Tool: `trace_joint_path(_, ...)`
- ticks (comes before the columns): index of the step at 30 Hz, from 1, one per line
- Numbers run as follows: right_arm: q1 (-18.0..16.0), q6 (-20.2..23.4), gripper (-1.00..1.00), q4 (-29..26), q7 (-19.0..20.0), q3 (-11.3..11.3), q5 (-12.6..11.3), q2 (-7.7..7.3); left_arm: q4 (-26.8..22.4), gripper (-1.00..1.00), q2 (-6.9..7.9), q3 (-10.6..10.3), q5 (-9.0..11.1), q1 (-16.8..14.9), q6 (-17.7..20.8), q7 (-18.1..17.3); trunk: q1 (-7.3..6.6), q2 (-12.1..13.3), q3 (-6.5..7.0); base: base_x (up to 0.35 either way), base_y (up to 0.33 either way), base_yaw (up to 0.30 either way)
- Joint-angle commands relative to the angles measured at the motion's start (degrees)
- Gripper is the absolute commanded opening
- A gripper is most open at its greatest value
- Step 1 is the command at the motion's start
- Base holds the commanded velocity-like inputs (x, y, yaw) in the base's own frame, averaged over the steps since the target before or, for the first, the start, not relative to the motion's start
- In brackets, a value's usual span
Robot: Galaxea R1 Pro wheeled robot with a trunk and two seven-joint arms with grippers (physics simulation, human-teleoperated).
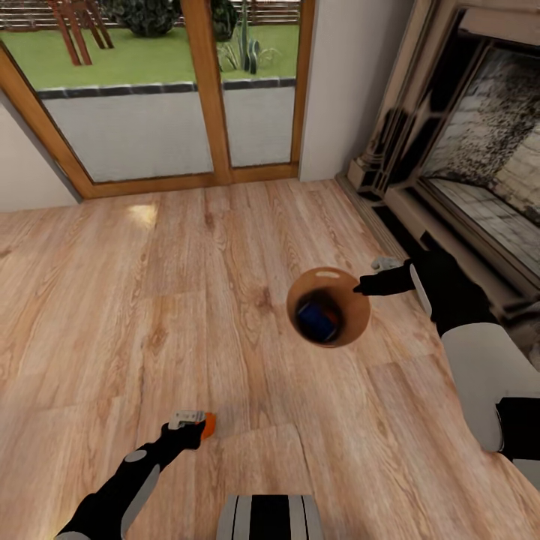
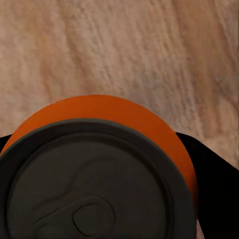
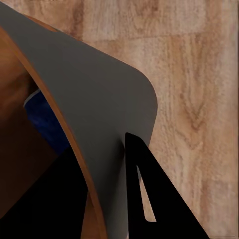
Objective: Put the three can of soda from the living room inside the tash can in the kitchen.
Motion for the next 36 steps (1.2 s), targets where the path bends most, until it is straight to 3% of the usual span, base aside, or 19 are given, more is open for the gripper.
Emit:
trace_joint_path(1, 0.0, 0.3, -1.0, 0.1, 0.2, -0.1, -1.3, 0.0, -0.8, -1.0, 0.03, 0.1, 0.0, 0.0, 0.1, -0.4, -0.03, 0.0, 0.23, 0.0, 0.0, 0.0)
trace_joint_path(4, 0.1, 0.3, -1.0, 0.3, 0.4, -0.2, -1.3, -0.12, -8.1, -1.0, 0.15, 0.3, 0.3, 0.0, 3.9, -1.4, -0.1, 0.1, 0.9, 0.0, 0.0, 0.0)
trace_joint_path(6, 0.1, 0.3, -1.0, 0.3, 0.5, -0.3, -1.3, -0.18, -15.4, -1.0, 0.58, 0.5, 0.3, 0.1, 8.7, -1.7, -0.15, 0.1, 1.34, 0.0, 0.0, 0.0)
trace_joint_path(10, 0.2, 0.3, -1.0, 0.4, 0.6, -0.4, -1.4, -0.25, -27.5, -1.0, 2.66, 0.7, 0.6, 0.1, 18.5, -3.1, -0.26, 0.1, 2.23, 0.0, 0.0, 0.0)
trace_joint_path(13, 0.2, 0.3, -1.0, 1.8, 0.6, -0.3, -1.4, -0.16, -34.9, -1.0, 5.19, 1.2, 0.8, -0.6, 27.1, -7.9, -0.33, 0.2, 2.89, 0.0, 0.0, 0.0)
trace_joint_path(15, 0.3, 0.3, -1.0, 4.3, 0.6, -0.3, -1.4, -0.1, -37.7, -1.0, 7.16, 5.3, 0.9, -3.9, 34.9, -14.0, -0.39, 0.2, 3.33, 0.0, 0.0, 0.0)
trace_joint_path(17, 0.2, 0.3, -1.0, 8.5, 0.7, -0.2, -1.6, 0.04, -39.3, -1.0, 8.71, 9.4, 0.8, -11.6, 44.7, -21.6, -0.39, 0.2, 3.33, 0.0, 0.0, 0.0)
trace_joint_path(20, 0.2, 0.3, -1.0, 12.4, 0.7, -0.1, -1.8, 1.29, -37.4, -1.0, 9.98, 11.6, 0.6, -24.8, 53.9, -29.1, -0.39, 0.2, 3.33, 0.0, 0.0, 0.0)
trace_joint_path(21, 0.2, 0.3, -1.0, 12.8, 0.7, -0.1, -1.7, 1.64, -36.3, -1.0, 10.12, 11.7, 0.6, -27.1, 54.6, -29.9, -0.39, 0.2, 3.33, 0.0, 0.0, 0.0)
trace_joint_path(22, 0.2, 0.3, -1.0, 13.5, 0.7, 0.0, -1.6, 2.61, -31.8, -1.0, 10.41, 11.7, 0.6, -35.1, 55.4, -31.9, -0.39, 0.2, 3.33, 0.0, 0.0, 0.0)
trace_joint_path(24, 0.2, 0.3, -1.0, 14.1, 0.6, 0.0, -1.5, 3.08, -27.6, -1.0, 10.4, 11.7, 0.6, -40.0, 55.4, -33.2, -0.39, 0.2, 3.33, 0.0, 0.0, 0.0)
trace_joint_path(25, 0.2, 0.3, -1.0, 14.7, 0.5, 0.0, -1.4, 3.41, -23.2, -1.0, 10.22, 11.5, 0.6, -44.5, 55.4, -34.7, -0.39, 0.2, 3.33, 0.0, 0.0, 0.0)
trace_joint_path(26, 0.2, 0.3, -1.0, 15.3, 0.4, 0.0, -1.4, 3.75, -17.2, -1.0, 9.47, 9.7, 0.6, -50.2, 55.4, -37.1, -0.39, 0.2, 3.33, 0.0, 0.0, 0.0)
trace_joint_path(27, 0.1, 0.3, -1.0, 15.5, 0.4, 0.0, -1.3, 4.08, -13.9, -1.0, 8.16, 7.2, 0.5, -53.0, 55.4, -38.2, -0.39, 0.2, 3.33, 0.0, 0.0, 0.0)
trace_joint_path(28, 0.1, 0.3, -1.0, 15.6, 0.3, 0.0, -1.3, 4.28, -12.4, -1.0, 7.2, 5.6, 0.5, -54.0, 55.4, -38.6, -0.39, 0.2, 3.33, 0.0, 0.0, 0.0)
trace_joint_path(29, 0.1, 0.3, -1.0, 15.7, 0.3, 0.0, -1.3, 4.67, -9.8, -1.0, 4.84, 2.1, 0.3, -55.5, 55.4, -39.0, -0.39, 0.2, 3.33, 0.0, 0.0, 0.0)
trace_joint_path(32, 0.0, 0.3, -1.0, 15.8, 0.3, 0.0, -1.3, 5.21, -6.5, -1.0, 1.09, -3.4, 0.2, -56.7, 55.4, -39.0, -0.39, 0.2, 3.33, 0.0, 0.0, 0.0)
trace_joint_path(34, -0.2, 0.3, -1.0, 15.8, 0.2, 0.0, -1.3, 5.78, -2.7, -1.0, -2.39, -8.9, 0.2, -57.5, 55.4, -36.9, -0.39, 0.2, 3.33, 0.0, 0.0, 0.0)
trace_joint_path(36, -0.3, 0.3, -1.0, 15.9, 0.2, 0.0, -1.3, 6.02, -1.0, -1.0, -3.84, -11.0, 0.2, -57.7, 55.4, -34.8, -0.39, 0.2, 3.33, 0.0, 0.0, 0.0)
